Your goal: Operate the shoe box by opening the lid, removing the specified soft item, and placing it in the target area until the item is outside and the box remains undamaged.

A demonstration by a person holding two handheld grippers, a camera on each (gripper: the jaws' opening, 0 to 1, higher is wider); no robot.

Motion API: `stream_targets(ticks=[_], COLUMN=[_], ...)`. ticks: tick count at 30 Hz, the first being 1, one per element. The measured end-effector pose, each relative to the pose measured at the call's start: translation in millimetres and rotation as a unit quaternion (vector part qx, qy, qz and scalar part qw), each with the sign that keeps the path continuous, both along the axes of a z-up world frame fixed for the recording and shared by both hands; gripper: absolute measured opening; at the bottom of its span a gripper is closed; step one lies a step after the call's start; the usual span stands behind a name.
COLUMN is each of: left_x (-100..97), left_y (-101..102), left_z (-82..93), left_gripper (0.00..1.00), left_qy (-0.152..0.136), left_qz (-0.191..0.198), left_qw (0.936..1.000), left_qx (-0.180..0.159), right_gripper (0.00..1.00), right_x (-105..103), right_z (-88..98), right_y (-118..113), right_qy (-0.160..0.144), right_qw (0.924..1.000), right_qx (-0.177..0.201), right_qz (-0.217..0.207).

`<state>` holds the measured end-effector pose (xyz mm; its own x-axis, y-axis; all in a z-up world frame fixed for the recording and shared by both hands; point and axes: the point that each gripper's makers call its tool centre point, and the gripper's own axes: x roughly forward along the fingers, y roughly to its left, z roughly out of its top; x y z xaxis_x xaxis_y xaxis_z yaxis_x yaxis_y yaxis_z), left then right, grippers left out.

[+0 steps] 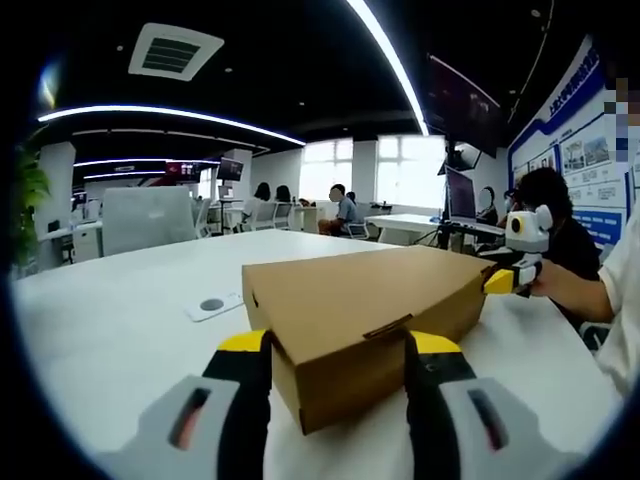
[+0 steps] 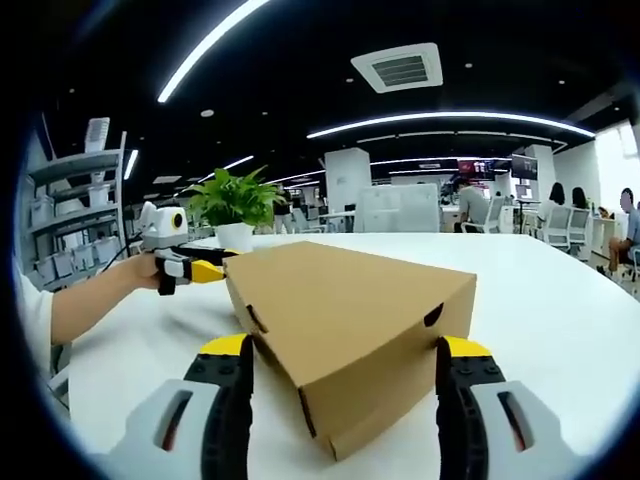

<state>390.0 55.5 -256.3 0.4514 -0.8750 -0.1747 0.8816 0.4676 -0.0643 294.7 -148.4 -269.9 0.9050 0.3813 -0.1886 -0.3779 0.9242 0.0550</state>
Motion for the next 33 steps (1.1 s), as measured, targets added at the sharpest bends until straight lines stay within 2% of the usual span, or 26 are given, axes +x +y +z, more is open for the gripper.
stream_targets(ticks=[20,33], left_x=[-15.4,-24.0], left_y=[6,9], left_z=[-1.2,-1.1], left_gripper=[0.54,0.53], left_qy=[-0.006,-0.005], left_qz=[0.03,0.044], left_qw=[0.9994,0.999], left_qx=[-0.016,-0.01], right_gripper=[0.74,0.73], right_x=[-5,-9], right_z=[0.3,0.0], right_y=[0,0], right_qy=[-0.003,-0.006], right_qw=[0.9997,0.9993], right_qx=[0.0,-0.002], right_qz=[0.024,0.038])
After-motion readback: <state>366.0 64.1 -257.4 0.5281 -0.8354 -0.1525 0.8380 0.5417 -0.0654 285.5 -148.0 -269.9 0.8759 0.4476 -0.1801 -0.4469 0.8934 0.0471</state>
